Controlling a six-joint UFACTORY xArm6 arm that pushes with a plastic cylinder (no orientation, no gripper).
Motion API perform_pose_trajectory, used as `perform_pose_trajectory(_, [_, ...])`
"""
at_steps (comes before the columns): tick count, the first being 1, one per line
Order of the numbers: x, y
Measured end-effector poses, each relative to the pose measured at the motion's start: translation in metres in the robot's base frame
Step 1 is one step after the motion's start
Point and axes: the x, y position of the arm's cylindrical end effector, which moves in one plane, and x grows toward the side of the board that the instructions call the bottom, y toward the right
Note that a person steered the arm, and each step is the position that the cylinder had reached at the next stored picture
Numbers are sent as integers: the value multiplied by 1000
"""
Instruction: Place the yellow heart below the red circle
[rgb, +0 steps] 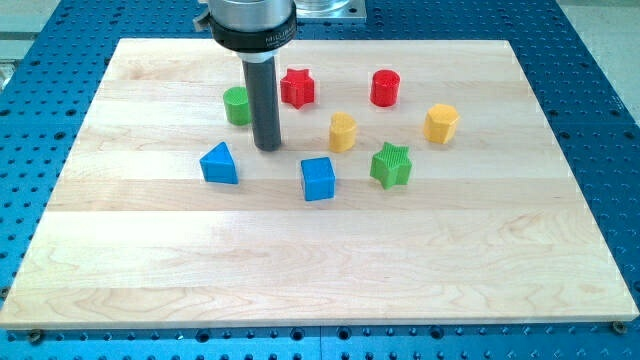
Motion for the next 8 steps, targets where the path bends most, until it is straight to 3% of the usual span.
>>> perform_pose_trajectory(3, [0, 10])
perform_pose_trajectory(6, [-14, 127])
perform_pose_trajectory(7, [-45, 85])
perform_pose_trajectory(8, [-49, 26])
